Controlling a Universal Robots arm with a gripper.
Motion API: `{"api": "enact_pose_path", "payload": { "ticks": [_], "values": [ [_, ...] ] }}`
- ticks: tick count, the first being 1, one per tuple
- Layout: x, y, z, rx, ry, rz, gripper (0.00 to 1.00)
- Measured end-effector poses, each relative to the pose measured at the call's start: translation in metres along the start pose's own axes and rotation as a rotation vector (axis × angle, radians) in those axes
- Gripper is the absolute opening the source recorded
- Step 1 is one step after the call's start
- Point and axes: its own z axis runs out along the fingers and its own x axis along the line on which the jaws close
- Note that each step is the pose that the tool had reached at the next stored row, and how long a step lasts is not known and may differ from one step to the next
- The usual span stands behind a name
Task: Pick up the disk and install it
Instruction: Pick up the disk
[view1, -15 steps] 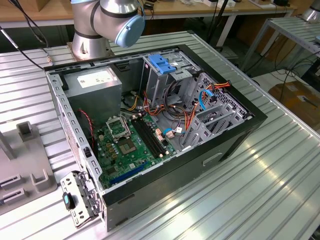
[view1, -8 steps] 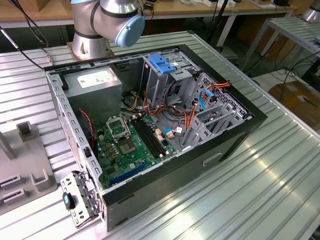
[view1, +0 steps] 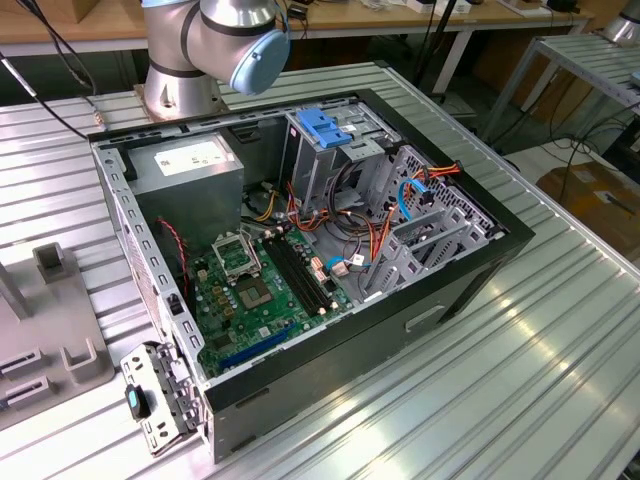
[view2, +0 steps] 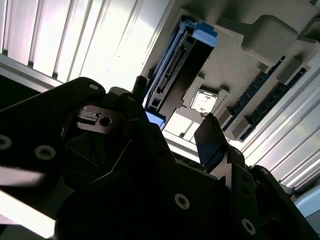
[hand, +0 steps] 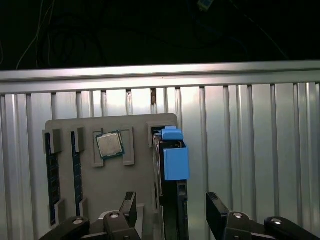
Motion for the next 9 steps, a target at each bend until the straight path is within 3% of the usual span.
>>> {"api": "enact_pose_path", "payload": {
  "ticks": [3, 9],
  "values": [
    [0.0, 0.0, 0.0007, 0.0003, -0.0001, 0.0, 0.66],
    [0.0002, 0.0001, 0.0101, 0.0, 0.0, 0.0, 0.66]
  ]
}}
